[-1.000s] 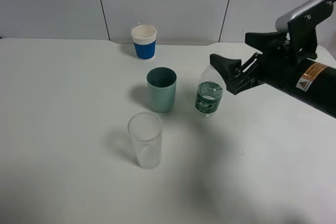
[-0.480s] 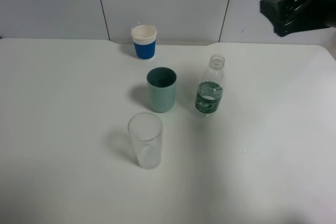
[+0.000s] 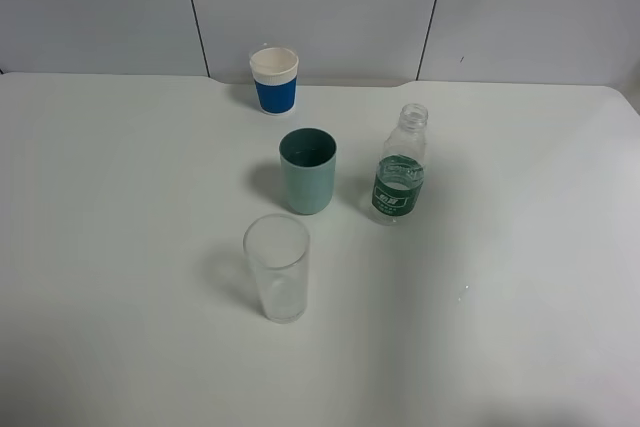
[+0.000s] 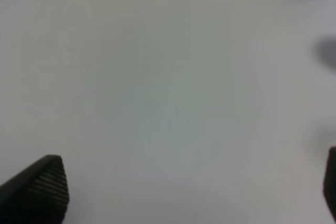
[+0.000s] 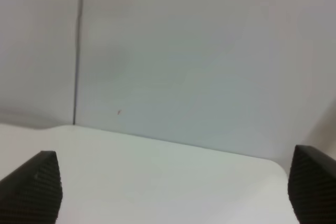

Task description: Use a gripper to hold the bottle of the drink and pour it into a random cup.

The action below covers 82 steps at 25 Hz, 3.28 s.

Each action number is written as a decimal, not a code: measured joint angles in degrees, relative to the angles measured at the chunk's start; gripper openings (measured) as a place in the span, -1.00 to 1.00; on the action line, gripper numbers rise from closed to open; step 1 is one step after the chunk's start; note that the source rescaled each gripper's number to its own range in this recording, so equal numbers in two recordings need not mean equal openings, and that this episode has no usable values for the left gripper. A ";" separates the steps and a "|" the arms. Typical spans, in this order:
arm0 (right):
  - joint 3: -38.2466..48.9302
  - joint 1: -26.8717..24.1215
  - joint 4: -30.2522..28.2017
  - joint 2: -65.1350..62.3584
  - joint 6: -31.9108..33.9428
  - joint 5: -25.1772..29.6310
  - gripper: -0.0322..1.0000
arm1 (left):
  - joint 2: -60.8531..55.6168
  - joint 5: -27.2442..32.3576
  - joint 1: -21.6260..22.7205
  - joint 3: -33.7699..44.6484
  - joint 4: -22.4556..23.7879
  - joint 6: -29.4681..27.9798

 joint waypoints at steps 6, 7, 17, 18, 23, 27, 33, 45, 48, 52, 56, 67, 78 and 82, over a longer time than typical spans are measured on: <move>0.00 0.03 2.21 -12.32 -0.11 6.81 0.58 | 0.00 0.00 0.00 0.00 0.00 0.00; 0.00 0.03 2.46 -14.24 -0.11 7.32 0.58 | 0.00 0.00 0.00 0.00 0.00 0.00; -0.04 0.03 2.75 -30.80 -0.11 18.13 0.58 | 0.00 0.00 0.00 0.00 0.00 0.00; -0.04 0.03 2.75 -32.06 -0.11 19.38 0.58 | 0.00 0.00 0.00 0.00 0.00 0.00; -0.04 0.03 2.75 -35.74 -0.11 25.39 0.58 | 0.00 0.00 0.00 0.00 0.00 0.00; 1.39 0.03 2.80 -38.91 -0.11 26.92 0.58 | 0.00 0.00 0.00 0.00 0.00 0.00; 5.10 0.03 2.86 -44.83 -3.88 29.78 0.58 | 0.00 0.00 0.00 0.00 0.00 0.00; 6.51 0.86 5.63 -45.13 -7.58 42.96 0.58 | 0.00 0.00 0.00 0.00 0.00 0.00; 6.51 0.86 5.63 -45.13 -7.58 46.15 0.58 | 0.00 0.00 0.00 0.00 0.00 0.00; 6.51 0.86 6.29 -45.13 -7.58 49.38 0.58 | 0.00 0.00 0.00 0.00 0.00 0.00; 7.03 0.86 6.29 -45.13 -7.58 51.86 0.58 | 0.00 0.00 0.00 0.00 0.00 0.00; 9.78 0.86 6.93 -45.13 -7.13 53.40 0.58 | 0.00 0.00 0.00 0.00 0.00 0.00; 9.78 0.86 7.25 -45.13 -5.96 53.40 0.58 | 0.00 0.00 0.00 0.00 -0.05 0.00; 9.78 0.86 7.66 -45.13 -4.93 53.40 0.58 | 0.00 0.00 0.00 0.00 -0.05 0.00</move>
